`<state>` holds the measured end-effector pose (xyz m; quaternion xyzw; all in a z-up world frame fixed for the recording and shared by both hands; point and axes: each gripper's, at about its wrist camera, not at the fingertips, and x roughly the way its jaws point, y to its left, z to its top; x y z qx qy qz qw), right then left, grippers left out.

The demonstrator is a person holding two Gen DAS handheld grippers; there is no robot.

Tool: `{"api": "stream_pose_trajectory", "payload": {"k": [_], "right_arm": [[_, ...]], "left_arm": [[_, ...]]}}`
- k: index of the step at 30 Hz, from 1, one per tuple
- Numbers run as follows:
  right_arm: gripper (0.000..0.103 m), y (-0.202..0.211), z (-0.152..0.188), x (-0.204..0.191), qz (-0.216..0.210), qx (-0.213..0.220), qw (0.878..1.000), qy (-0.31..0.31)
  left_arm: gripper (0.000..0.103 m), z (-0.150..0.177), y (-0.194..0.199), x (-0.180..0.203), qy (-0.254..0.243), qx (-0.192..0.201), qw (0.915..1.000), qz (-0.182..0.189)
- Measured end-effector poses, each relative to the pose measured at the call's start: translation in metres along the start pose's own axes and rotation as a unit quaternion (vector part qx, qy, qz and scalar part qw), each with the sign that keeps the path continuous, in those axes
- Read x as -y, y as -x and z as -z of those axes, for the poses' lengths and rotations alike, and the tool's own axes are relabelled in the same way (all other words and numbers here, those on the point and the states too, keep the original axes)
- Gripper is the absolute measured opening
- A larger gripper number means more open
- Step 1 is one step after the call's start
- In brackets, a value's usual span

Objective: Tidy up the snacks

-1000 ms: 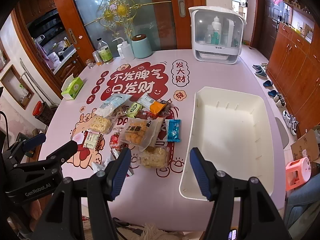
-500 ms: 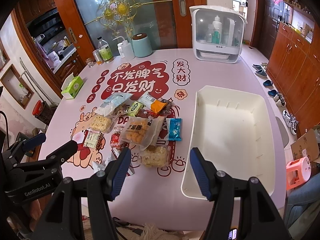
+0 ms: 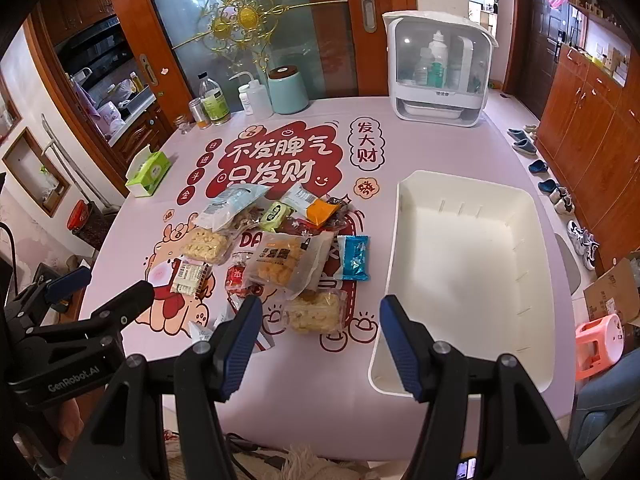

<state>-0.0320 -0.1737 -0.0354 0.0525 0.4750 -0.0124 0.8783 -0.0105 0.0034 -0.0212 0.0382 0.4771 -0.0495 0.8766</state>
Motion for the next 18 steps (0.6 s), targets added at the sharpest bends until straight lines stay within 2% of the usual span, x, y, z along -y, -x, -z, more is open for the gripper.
{"api": "stream_pose_trajectory", "payload": {"k": [18], "right_arm": [[0.062, -0.003, 0.002, -0.017, -0.003, -0.007, 1.000, -0.004]], "left_arm": [[0.098, -0.007, 0.000, -0.010, -0.013, -0.014, 0.9998, 0.004]]}}
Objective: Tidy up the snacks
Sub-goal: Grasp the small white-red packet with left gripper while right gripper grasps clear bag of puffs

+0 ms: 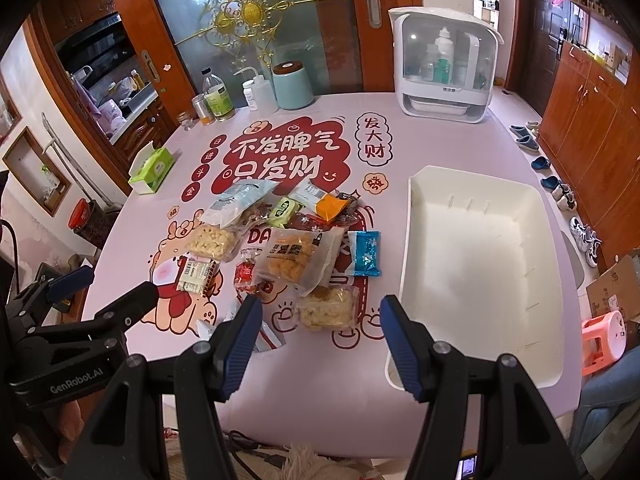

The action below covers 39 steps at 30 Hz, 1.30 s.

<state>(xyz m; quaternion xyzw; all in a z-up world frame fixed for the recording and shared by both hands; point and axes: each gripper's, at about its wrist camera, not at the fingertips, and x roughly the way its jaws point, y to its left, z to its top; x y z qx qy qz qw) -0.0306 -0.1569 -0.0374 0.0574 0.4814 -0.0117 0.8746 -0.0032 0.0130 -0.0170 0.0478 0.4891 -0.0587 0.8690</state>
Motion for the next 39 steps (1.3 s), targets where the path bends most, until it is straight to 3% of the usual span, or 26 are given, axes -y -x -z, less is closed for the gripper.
{"api": "stream_pose_trajectory", "payload": {"k": [6, 13, 23, 26, 30, 35, 39], "right_arm": [[0.062, -0.004, -0.004, -0.021, -0.002, -0.005, 1.000, 0.001], [0.062, -0.004, -0.015, -0.060, 0.000, 0.005, 1.000, 0.004], [0.062, -0.038, -0.024, -0.112, -0.005, -0.019, 1.000, -0.017], [0.062, -0.053, -0.026, -0.119, -0.010, -0.024, 0.999, -0.033], [0.062, -0.085, -0.029, -0.134, -0.015, -0.037, 0.998, -0.044], [0.062, -0.149, -0.036, -0.147, -0.041, -0.067, 0.996, -0.052], [0.062, -0.201, -0.042, -0.144, -0.043, -0.086, 0.992, -0.086]], "left_arm": [[0.098, -0.001, 0.005, -0.030, 0.014, 0.013, 0.9998, 0.010], [0.098, -0.010, 0.016, -0.088, 0.028, 0.039, 0.9989, -0.005], [0.098, -0.011, -0.011, -0.156, -0.059, 0.035, 0.9969, -0.038], [0.098, -0.011, -0.038, -0.168, -0.088, 0.019, 0.9956, -0.024], [0.098, -0.008, -0.080, -0.174, -0.115, -0.001, 0.9931, 0.022], [0.098, 0.003, -0.151, -0.167, -0.166, -0.022, 0.9819, 0.088], [0.098, 0.008, -0.210, -0.166, -0.133, -0.086, 0.9804, 0.117]]}}
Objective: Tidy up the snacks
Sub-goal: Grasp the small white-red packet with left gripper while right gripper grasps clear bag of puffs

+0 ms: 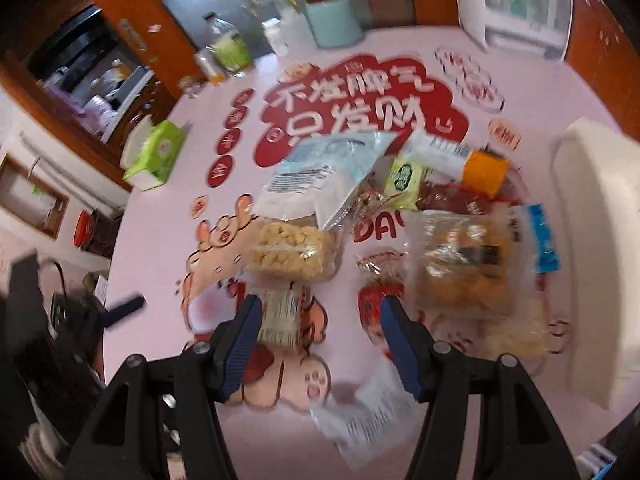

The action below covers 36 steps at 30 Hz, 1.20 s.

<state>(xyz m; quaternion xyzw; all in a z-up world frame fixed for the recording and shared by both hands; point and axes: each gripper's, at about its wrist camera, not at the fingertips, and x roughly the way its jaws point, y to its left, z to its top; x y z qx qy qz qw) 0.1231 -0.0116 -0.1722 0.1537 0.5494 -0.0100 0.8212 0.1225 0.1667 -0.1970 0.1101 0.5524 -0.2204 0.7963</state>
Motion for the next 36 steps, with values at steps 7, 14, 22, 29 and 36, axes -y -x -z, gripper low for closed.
{"api": "stream_pose_trajectory", "payload": {"k": [7, 14, 22, 29, 36], "right_arm": [[0.095, -0.074, -0.023, -0.007, -0.012, -0.034, 0.999, -0.001], [0.103, -0.111, -0.040, -0.036, 0.030, -0.032, 0.998, 0.043], [0.098, -0.137, -0.040, -0.051, 0.046, -0.092, 0.989, 0.110], [0.090, -0.116, -0.033, -0.017, 0.039, -0.085, 0.992, 0.090], [0.089, -0.080, -0.032, 0.015, -0.040, -0.052, 0.998, 0.010]], "left_arm": [[0.098, 0.008, -0.033, -0.012, 0.046, -0.018, 0.9986, 0.021], [0.098, 0.016, -0.036, -0.019, 0.079, -0.007, 0.9967, 0.018], [0.098, 0.017, -0.038, -0.033, 0.140, -0.008, 0.9899, 0.023], [0.098, 0.011, -0.050, -0.031, 0.152, -0.024, 0.9878, 0.022], [0.098, -0.004, -0.061, -0.013, 0.151, -0.032, 0.9880, 0.012]]}}
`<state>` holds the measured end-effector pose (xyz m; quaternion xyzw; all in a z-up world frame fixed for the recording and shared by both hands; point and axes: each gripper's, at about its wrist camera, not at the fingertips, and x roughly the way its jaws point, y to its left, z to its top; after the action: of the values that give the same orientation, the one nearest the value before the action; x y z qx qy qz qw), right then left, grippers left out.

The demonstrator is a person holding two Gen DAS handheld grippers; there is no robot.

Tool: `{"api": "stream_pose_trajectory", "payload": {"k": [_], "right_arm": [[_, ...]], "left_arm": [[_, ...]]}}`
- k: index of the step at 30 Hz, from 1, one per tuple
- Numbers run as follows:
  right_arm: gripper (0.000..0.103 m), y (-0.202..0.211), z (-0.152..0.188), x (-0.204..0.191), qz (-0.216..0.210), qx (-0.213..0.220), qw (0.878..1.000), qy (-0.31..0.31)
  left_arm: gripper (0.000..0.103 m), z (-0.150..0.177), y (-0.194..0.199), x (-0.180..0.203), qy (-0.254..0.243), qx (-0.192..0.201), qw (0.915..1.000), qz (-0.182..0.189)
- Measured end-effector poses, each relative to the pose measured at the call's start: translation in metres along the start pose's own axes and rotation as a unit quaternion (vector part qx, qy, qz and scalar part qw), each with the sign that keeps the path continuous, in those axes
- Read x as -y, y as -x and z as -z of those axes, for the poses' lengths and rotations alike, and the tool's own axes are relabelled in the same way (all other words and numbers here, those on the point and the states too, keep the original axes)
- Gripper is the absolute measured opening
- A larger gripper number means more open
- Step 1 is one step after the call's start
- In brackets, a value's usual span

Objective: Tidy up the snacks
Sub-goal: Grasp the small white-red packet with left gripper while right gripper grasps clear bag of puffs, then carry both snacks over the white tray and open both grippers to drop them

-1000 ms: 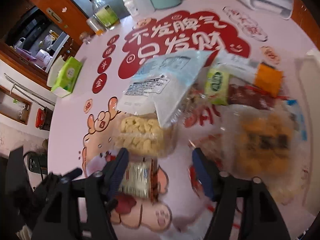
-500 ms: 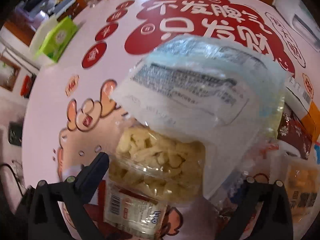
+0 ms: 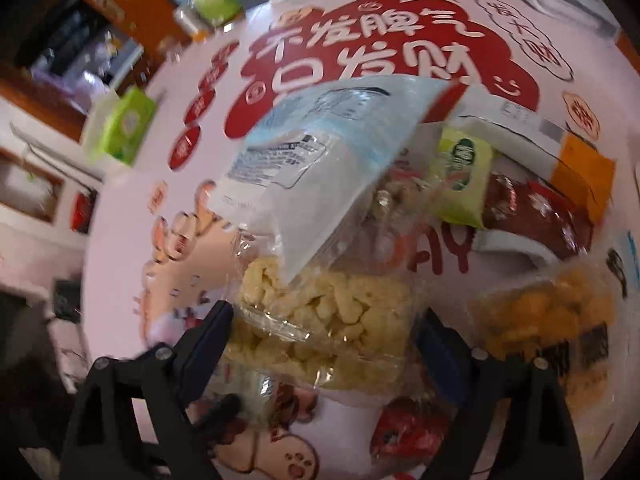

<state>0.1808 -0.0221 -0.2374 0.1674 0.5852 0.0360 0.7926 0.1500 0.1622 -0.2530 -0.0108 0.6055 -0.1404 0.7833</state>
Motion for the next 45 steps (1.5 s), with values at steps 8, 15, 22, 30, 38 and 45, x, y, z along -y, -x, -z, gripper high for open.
{"api": "stream_pose_trajectory", "payload": {"k": [8, 15, 22, 30, 38, 45], "right_arm": [[0.089, 0.022, 0.011, 0.014, -0.023, 0.026, 0.999, -0.036], [0.089, 0.050, 0.029, 0.022, -0.038, 0.048, 0.997, -0.050], [0.089, 0.082, 0.044, 0.023, -0.023, 0.080, 0.995, -0.047], [0.088, 0.105, 0.076, 0.034, 0.009, 0.091, 0.994, -0.064], [0.088, 0.125, 0.103, 0.043, 0.032, 0.095, 0.992, -0.078], [0.088, 0.157, 0.110, 0.050, 0.048, 0.126, 0.989, -0.065]], "left_arm": [[0.100, -0.010, -0.010, 0.019, 0.012, -0.011, 0.9991, -0.041], [0.100, -0.011, -0.022, 0.047, -0.002, -0.032, 0.9978, -0.059], [0.086, -0.013, -0.027, 0.067, -0.043, -0.019, 0.9962, -0.073], [0.012, -0.009, -0.010, 0.083, -0.082, -0.012, 0.9959, -0.034], [0.013, 0.011, 0.032, 0.095, -0.117, 0.028, 0.9926, -0.016], [0.013, 0.023, 0.105, 0.120, -0.167, 0.083, 0.9825, 0.003]]}}
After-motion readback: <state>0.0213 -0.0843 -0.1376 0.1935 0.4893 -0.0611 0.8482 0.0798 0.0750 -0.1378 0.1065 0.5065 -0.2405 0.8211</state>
